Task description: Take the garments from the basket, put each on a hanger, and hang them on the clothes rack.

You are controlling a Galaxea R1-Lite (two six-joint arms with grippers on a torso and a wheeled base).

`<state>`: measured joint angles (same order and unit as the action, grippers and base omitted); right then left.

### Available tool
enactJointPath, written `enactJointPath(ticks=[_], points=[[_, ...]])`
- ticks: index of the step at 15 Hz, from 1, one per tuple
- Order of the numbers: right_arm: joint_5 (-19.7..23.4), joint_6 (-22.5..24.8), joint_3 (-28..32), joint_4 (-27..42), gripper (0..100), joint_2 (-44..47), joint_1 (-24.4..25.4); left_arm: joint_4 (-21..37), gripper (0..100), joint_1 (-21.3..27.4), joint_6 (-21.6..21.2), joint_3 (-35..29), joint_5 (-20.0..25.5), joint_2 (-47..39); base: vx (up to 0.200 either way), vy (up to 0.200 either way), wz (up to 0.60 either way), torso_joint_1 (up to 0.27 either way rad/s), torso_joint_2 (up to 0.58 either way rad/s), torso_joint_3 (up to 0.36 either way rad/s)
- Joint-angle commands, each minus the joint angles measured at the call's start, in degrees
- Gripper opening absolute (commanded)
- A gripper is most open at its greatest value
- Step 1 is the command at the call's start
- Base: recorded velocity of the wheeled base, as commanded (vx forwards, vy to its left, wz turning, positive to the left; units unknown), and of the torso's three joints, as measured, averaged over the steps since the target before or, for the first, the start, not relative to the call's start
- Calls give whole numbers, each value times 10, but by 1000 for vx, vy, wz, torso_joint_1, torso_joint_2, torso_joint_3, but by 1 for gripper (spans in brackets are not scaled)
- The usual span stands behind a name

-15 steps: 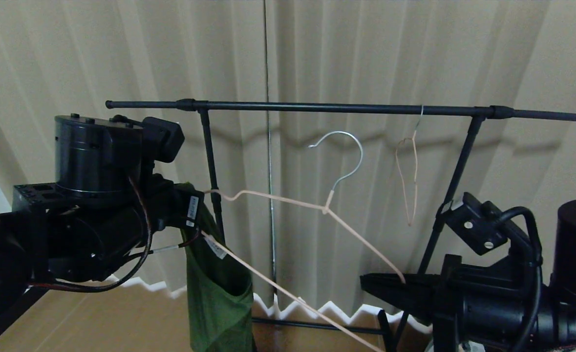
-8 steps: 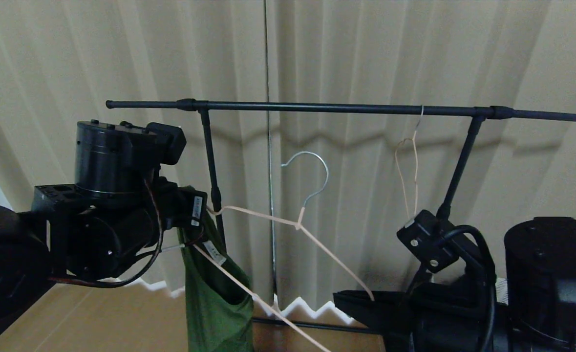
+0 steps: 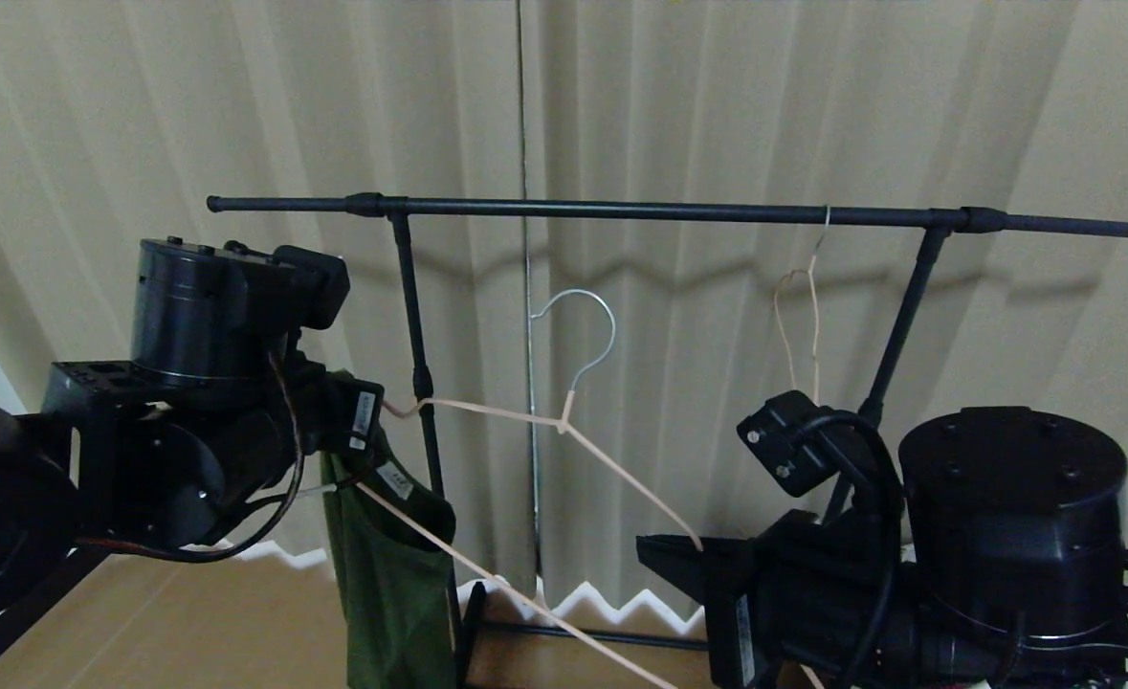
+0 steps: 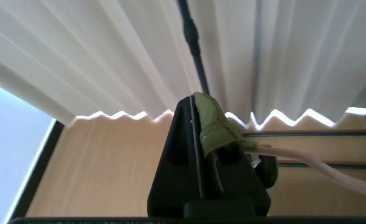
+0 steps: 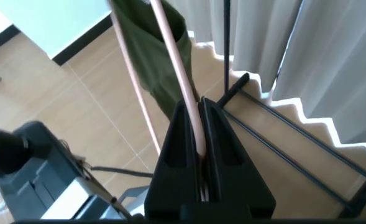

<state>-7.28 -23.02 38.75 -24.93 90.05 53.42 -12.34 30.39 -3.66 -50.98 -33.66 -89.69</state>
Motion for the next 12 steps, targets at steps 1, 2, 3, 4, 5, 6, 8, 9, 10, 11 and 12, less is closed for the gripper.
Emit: enactJointPath(ticks=[1,2,3,4,5,6,8,9,10,11,12], points=[[-1,-5,11,-1,0,11,-3,0,0,0,-6,8,0,17,0,0,0,0,0,0],[-6,-10,19,-1,0,19,-9,0,0,0,-22,17,0,29,0,0,0,0,0,0],[-9,-10,23,-3,0,24,-11,1,0,0,-32,22,0,35,0,0,0,0,0,0],[-15,-10,32,-4,0,32,-14,1,0,-1,-43,33,0,43,0,0,0,0,0,0],[-17,-11,36,-4,0,36,-14,1,0,-1,-47,37,0,46,0,0,0,0,0,0],[-20,-11,43,-4,0,36,-14,6,0,-1,-58,45,-4,53,0,0,0,0,0,0],[-27,-11,44,-3,0,35,-15,5,0,-15,-74,45,-29,54,0,0,0,0,0,0],[-34,-11,44,-2,0,35,-18,3,0,-23,-87,45,-30,55,0,0,0,0,0,0],[-43,-10,44,-2,0,36,-22,3,0,-25,-96,46,-31,60,0,0,0,0,0,0],[-47,-10,47,-4,0,36,-24,5,0,-24,-101,48,-31,66,0,0,0,0,0,0],[-46,-10,48,-4,0,35,-24,6,0,-21,-101,51,-31,66,0,0,0,0,0,0]])
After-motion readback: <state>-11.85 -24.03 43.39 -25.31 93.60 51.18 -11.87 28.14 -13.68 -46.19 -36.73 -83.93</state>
